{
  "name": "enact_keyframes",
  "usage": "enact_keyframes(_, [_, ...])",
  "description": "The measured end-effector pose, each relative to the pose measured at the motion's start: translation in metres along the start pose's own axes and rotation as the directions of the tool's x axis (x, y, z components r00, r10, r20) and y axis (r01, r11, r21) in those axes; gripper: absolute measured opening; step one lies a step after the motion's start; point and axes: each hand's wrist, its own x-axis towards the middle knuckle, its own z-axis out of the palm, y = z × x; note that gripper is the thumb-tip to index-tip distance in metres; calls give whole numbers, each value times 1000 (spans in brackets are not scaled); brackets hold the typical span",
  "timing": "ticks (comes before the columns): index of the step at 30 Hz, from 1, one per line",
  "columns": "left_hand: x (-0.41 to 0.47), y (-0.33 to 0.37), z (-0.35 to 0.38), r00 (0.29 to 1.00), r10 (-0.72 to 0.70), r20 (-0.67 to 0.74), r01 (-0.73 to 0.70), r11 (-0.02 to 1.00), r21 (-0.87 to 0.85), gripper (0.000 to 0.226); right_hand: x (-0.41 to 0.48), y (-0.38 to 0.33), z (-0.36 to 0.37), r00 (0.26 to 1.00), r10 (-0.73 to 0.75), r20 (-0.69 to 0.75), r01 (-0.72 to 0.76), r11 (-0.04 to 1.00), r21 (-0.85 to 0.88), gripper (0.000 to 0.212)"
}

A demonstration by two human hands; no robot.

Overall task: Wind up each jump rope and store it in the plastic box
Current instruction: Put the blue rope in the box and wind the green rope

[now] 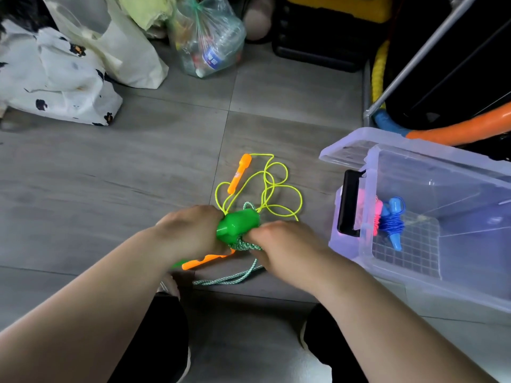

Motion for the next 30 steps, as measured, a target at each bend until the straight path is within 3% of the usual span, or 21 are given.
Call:
enact_keyframes(5, [0,0,5,997,46,64,-52,995,83,25,-6,0,-5,999,-13,-44,16,996,87,25])
enact_keyframes(8, [1,6,11,993,69,94,-79,991,112,27,-10,-1,-9,994,-20,-107,40,982,186,16])
enact_keyframes(12, [0,15,10,979,107,177,-135,978,161,29,-11,1,-9,999,1,-34,10,943,332,20])
enact_keyframes(16, [-3,15,5,933,149,326,-184,980,80,30,-11,6,-9,999,53,8,-48,821,569,15])
enact_keyframes(21, [-8,18,3,887,230,400,-238,971,-28,29,-17,12,-16,994,110,-18,-69,736,673,36])
enact_keyframes(24, [-11,24,0,871,309,381,-282,951,-126,30,-15,18,-16,993,120,-15,-58,583,811,28])
enact_keyframes(27, [-16,30,-3,845,392,365,-321,916,-241,23,-14,24,-20,995,100,5,-34,297,954,8])
enact_keyframes(30, [-17,32,-9,865,423,269,-315,876,-365,23,-11,28,-20,990,139,27,-37,70,997,9])
